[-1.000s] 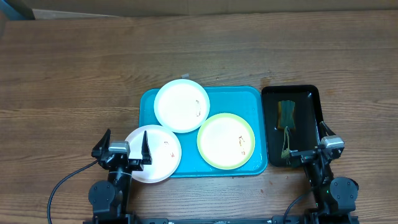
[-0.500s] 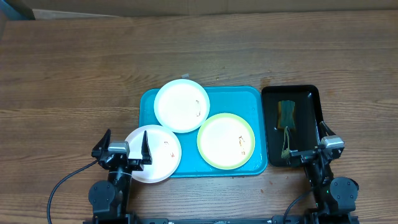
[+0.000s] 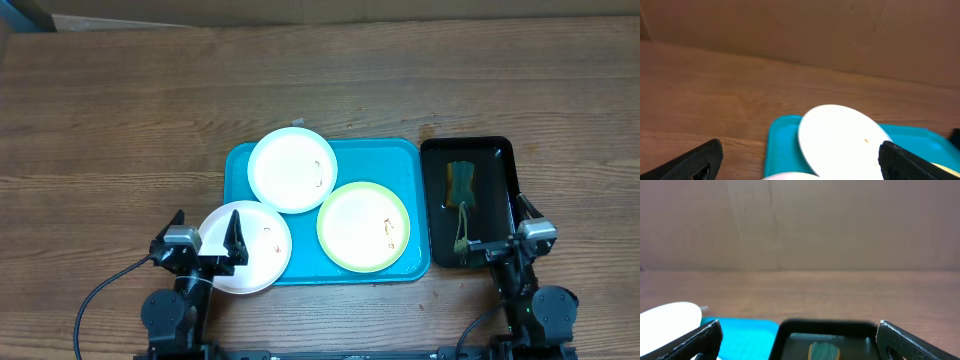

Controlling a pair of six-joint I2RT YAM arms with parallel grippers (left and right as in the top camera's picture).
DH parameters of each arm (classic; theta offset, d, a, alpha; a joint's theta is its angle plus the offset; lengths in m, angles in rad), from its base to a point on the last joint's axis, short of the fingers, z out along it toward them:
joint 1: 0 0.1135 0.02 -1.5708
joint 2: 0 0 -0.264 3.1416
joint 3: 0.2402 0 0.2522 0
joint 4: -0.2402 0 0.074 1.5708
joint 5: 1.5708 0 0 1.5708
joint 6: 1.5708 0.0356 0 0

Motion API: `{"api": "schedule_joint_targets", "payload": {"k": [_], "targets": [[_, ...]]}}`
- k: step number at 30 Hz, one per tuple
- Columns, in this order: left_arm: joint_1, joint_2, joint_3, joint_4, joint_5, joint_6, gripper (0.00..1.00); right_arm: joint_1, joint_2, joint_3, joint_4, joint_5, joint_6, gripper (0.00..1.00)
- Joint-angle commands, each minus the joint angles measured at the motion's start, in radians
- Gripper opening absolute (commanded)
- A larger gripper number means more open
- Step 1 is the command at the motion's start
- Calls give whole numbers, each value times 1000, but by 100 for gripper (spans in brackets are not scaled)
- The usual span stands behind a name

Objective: Clean dirty plates on tray and stack at the side

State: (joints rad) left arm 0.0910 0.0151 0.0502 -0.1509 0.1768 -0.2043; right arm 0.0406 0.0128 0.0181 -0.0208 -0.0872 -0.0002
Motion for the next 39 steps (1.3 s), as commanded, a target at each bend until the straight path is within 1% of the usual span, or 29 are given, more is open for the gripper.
{"api": "schedule_joint_targets", "payload": {"k": [1,5,7,10,12,15,17,19,21,23,26,27,28,29,31,32,33,35,37,39], "targets": [[0,-6,111,-63,62,-142,100,-3,-10,-8,66,-14,-4,100],[0,55,248,-99,82,-140,100,-3,-5,42,24,-16,28,100],[0,129,338,-141,83,-140,100,-3,19,83,7,-13,30,100],[0,291,483,-230,104,-134,100,-3,97,171,-4,-11,30,100],[-1,441,604,-284,167,-114,100,-3,186,266,-48,-12,31,100],[-1,652,798,-368,285,-109,100,-3,367,438,-150,-12,29,100],[-1,774,922,-446,349,-110,100,-3,509,568,-241,-13,25,100],[-1,879,1025,-517,412,-110,100,-3,658,719,-367,-14,25,100],[0,974,1096,-538,487,-110,100,-3,802,885,-521,-38,26,100],[0,1053,1131,-535,563,-114,100,-3,948,1071,-706,-97,26,100],[0,1128,1140,-518,689,-113,100,-3,1109,1291,-914,-170,26,100],[0,1148,1140,-513,709,-113,100,-3,1163,1366,-982,-196,26,100],[-2,1170,1140,-515,719,-119,93,-3,1205,1430,-1038,-217,26,100],[-5,1191,1140,-529,708,-141,87,-3,1249,1495,-1095,-224,26,100],[-17,1231,1140,-594,635,-196,87,-3,1313,1591,-1180,-236,33,100],[-32,1250,1140,-650,568,-204,83,-3,1341,1632,-1196,-260,38,100],[-46,1262,1140,-688,523,-203,77,-3,1352,1650,-1204,-276,38,100],[-92,1283,1140,-784,414,-192,76,-3,1364,1666,-1203,-299,38,100],[-154,1297,1140,-865,298,-176,79,-3,1364,1666,-1193,-295,38,100],[-233,1307,1138,-922,157,-179,83,-3,1365,1666,-1193,-291,42,100]]}}
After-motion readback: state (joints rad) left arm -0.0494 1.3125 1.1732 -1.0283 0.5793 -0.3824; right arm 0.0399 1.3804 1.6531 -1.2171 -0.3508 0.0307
